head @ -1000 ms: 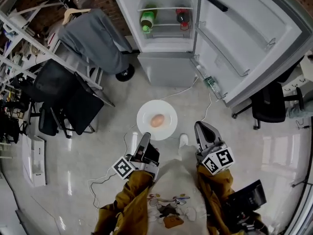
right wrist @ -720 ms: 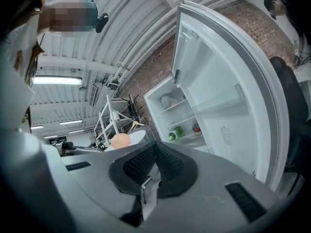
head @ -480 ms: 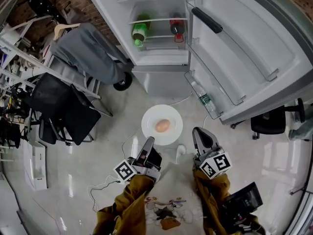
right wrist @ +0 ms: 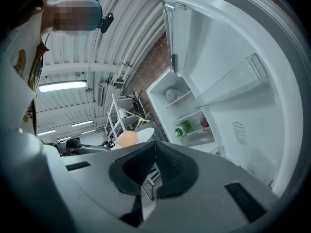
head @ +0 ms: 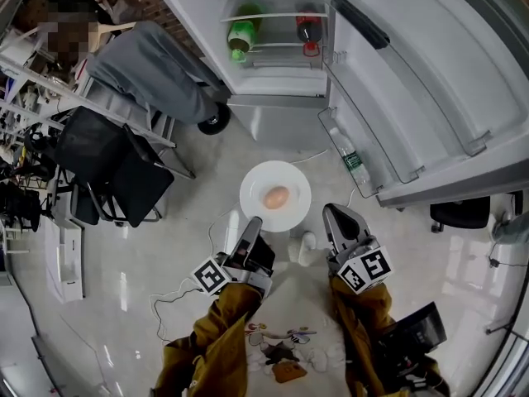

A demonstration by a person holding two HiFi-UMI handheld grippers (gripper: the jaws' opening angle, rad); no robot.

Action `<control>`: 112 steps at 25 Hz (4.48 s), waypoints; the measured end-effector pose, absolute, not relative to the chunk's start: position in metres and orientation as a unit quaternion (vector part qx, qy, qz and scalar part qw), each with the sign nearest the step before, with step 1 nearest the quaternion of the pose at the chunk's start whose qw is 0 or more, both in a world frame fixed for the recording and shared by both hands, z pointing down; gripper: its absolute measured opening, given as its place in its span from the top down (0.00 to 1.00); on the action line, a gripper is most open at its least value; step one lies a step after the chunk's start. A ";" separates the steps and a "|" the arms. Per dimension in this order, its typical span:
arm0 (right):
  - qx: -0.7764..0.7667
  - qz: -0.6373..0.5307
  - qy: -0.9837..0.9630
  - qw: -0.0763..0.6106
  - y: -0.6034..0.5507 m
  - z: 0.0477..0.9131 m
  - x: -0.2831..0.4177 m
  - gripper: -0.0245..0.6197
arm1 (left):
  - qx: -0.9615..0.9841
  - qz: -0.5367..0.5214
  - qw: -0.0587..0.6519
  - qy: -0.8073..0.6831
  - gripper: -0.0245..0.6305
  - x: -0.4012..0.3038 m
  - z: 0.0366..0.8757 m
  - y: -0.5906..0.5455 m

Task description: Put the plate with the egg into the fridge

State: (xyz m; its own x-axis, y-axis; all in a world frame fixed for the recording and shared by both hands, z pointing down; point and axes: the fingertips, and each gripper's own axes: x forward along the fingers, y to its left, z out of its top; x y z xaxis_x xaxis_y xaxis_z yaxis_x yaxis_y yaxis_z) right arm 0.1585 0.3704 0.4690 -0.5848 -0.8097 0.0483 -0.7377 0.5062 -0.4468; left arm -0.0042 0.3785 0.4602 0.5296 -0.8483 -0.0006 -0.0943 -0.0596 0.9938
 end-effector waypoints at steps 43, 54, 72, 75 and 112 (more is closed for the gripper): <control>-0.488 -0.202 0.849 0.028 0.110 0.454 0.027 0.95 | 0.628 -0.330 0.635 -0.305 0.93 -0.117 0.472 0.105; -0.513 -0.185 0.838 0.036 0.057 0.450 -0.025 0.95 | 0.638 -0.311 0.642 -0.290 0.93 -0.168 0.479 0.044; -0.532 -0.191 0.823 0.062 0.031 0.449 -0.012 0.95 | 0.649 -0.296 0.636 -0.294 0.93 -0.149 0.476 -0.008; -0.530 -0.191 0.823 0.064 0.027 0.450 -0.013 0.95 | 0.647 -0.297 0.639 -0.293 0.93 -0.143 0.475 -0.015; -0.509 -0.187 0.838 0.056 -0.070 0.445 0.039 0.95 | 0.627 -0.292 0.655 -0.304 0.93 -0.066 0.484 -0.129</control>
State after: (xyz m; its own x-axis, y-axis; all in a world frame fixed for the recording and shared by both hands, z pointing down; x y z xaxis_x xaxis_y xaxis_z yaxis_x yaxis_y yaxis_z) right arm 0.0389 -0.0695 0.4453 -0.4746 -0.8747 0.0978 -0.8330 0.4106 -0.3707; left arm -0.0658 -0.1286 0.4837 0.6457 -0.7629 0.0318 0.0010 0.0425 0.9991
